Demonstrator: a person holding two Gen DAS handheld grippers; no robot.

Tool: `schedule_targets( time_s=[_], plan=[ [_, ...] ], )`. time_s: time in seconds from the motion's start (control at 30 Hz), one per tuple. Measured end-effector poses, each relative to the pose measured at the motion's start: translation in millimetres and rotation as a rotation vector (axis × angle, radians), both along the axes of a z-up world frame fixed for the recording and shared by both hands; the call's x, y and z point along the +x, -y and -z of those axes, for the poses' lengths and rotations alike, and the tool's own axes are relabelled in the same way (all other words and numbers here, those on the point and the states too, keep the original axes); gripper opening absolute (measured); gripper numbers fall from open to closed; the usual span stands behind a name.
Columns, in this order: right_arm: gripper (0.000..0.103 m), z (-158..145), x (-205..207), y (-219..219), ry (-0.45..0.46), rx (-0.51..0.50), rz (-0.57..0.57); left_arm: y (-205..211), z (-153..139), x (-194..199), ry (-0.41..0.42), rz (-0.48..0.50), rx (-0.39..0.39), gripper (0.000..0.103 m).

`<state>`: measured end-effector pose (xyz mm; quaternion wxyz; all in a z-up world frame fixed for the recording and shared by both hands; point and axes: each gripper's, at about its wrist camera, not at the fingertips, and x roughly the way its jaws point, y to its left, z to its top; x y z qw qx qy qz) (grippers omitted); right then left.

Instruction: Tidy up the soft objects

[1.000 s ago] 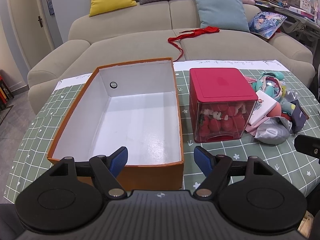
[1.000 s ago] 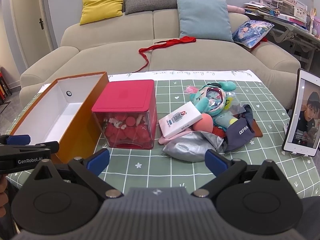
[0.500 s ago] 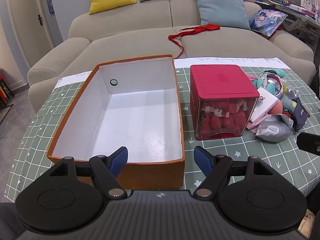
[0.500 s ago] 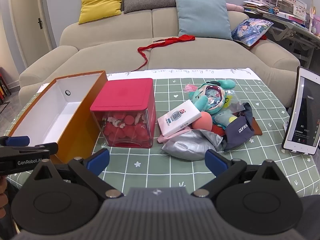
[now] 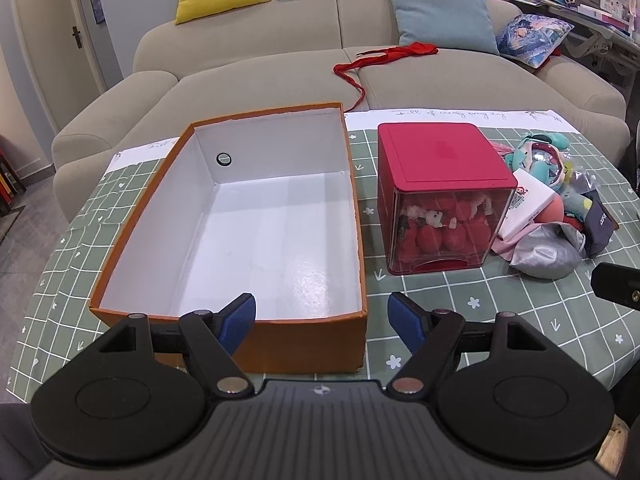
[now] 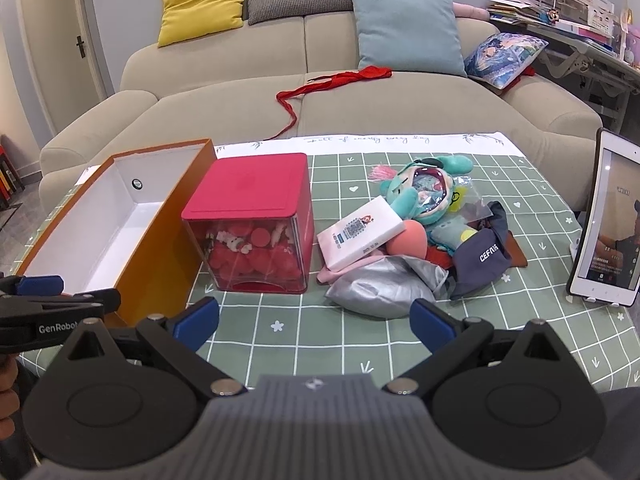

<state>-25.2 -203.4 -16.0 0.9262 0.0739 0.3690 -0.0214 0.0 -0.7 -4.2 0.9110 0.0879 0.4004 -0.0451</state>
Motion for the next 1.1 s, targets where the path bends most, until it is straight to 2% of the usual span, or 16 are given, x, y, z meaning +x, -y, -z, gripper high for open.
schedule_targets(
  time_s=[1.0, 1.1],
  plan=[
    [0.099, 4.5, 1.5, 0.6, -0.030, -0.013, 0.001, 4.0, -0.6, -2.0, 0.021, 0.011, 0.018, 0.089],
    [0.099, 5.4, 1.9, 0.0, -0.028, -0.037, -0.009, 4.8, -1.8, -2.5, 0.021, 0.012, 0.013, 0.089]
  ],
)
